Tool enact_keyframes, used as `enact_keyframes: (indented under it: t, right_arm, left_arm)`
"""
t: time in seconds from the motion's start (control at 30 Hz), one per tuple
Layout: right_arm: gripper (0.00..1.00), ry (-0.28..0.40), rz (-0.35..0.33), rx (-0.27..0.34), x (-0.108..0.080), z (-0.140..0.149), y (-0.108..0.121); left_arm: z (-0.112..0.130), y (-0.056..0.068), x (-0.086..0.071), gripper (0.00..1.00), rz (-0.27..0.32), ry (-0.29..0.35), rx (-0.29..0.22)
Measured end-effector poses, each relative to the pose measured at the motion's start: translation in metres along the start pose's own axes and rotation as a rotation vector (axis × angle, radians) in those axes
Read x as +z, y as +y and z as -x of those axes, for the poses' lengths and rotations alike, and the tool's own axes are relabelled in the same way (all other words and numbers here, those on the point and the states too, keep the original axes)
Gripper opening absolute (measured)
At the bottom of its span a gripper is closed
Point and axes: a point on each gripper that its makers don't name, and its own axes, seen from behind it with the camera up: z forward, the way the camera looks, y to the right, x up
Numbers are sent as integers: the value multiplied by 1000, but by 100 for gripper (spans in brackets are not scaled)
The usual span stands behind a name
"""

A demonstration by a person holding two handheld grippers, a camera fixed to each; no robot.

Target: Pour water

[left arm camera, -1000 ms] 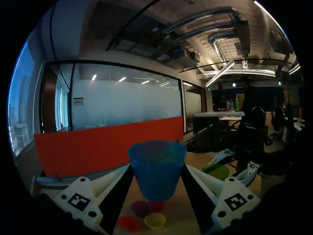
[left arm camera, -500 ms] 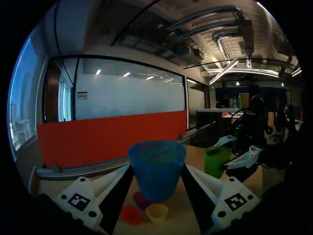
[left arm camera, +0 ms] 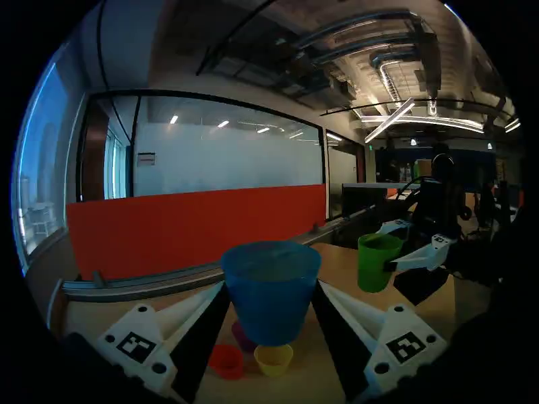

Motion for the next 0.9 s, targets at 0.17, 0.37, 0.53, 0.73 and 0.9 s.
enact_keyframes:
  t: [0.17, 0.37, 0.53, 0.73, 0.9]
  right_arm:
    - [90, -1, 0, 7, 0, 0, 2]
    - [90, -17, -2, 12, 2, 6, 6]
    - [90, -37, -5, 10, 1, 12, 8]
    - [90, -64, -7, 4, -2, 20, 11]
    - [90, -93, -11, 12, -6, 31, 13]
  left_arm:
    - [8, -2, -2, 82, -4, -8, -4]
    - [31, -4, -3, 82, -9, -40, -7]
    - [46, -5, -2, 82, -11, -68, 0]
    - [60, -6, -2, 82, -9, -98, 6]
    - [78, -5, -3, 82, -4, -143, 20]
